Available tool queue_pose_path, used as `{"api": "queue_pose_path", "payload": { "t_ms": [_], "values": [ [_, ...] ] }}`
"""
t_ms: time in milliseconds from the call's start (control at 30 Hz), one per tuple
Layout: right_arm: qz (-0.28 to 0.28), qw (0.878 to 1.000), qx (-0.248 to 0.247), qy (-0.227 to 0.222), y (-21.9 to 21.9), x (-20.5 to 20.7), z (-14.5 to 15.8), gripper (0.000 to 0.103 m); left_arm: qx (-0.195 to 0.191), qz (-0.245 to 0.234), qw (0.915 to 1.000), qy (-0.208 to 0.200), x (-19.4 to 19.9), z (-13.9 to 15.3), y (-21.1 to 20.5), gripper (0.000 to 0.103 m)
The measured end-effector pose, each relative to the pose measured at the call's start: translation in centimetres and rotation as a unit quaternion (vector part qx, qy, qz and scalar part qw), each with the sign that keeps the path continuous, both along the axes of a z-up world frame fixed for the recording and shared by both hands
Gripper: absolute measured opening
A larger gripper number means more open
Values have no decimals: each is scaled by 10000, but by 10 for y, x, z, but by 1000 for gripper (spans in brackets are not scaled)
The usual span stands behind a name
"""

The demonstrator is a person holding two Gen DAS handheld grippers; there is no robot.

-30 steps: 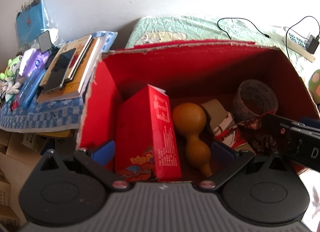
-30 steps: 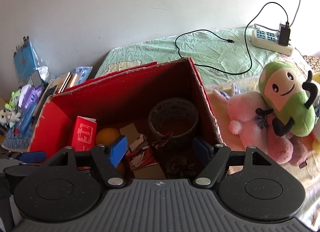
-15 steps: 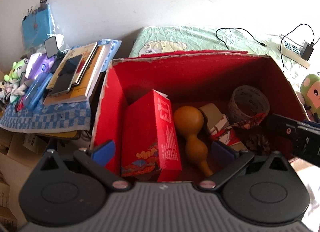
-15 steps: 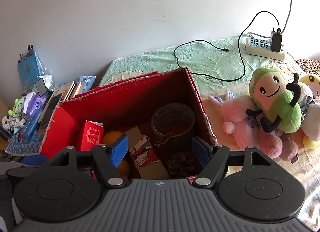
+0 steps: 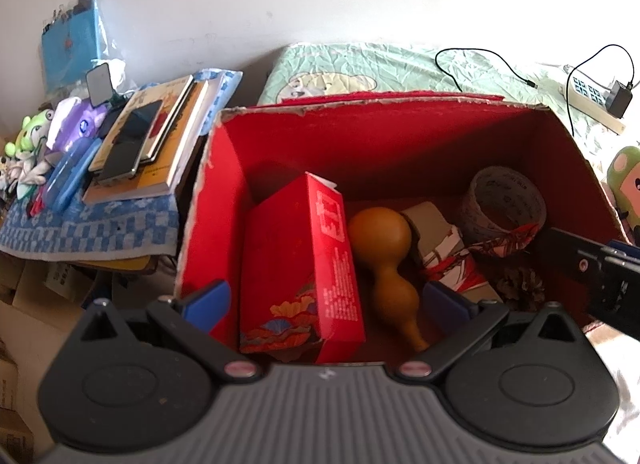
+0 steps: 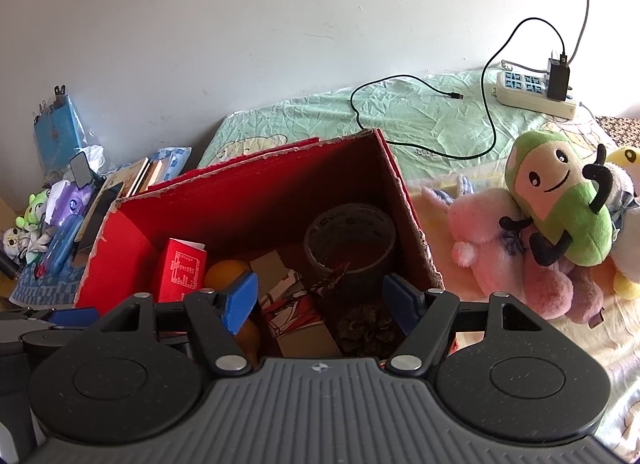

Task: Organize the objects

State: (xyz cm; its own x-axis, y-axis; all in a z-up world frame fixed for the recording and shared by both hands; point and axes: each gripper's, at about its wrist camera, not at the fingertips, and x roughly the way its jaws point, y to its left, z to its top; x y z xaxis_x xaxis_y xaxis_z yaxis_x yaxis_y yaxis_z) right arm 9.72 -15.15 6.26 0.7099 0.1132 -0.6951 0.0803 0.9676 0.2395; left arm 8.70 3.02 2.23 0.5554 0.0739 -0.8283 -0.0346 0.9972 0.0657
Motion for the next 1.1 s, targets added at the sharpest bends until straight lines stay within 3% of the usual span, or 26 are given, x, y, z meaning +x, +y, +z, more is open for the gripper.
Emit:
{"api": "queue_pose_path", "payload": {
  "t_ms": [300, 1100],
  "values": [
    [17, 10000, 4, 86, -1, 9, -5, 73, -99, -130, 9998, 126, 10, -8, -2, 102],
    [206, 9995, -178, 159, 2, 23, -13, 73, -1, 144, 9994, 315, 20, -21, 0, 102]
  ]
}}
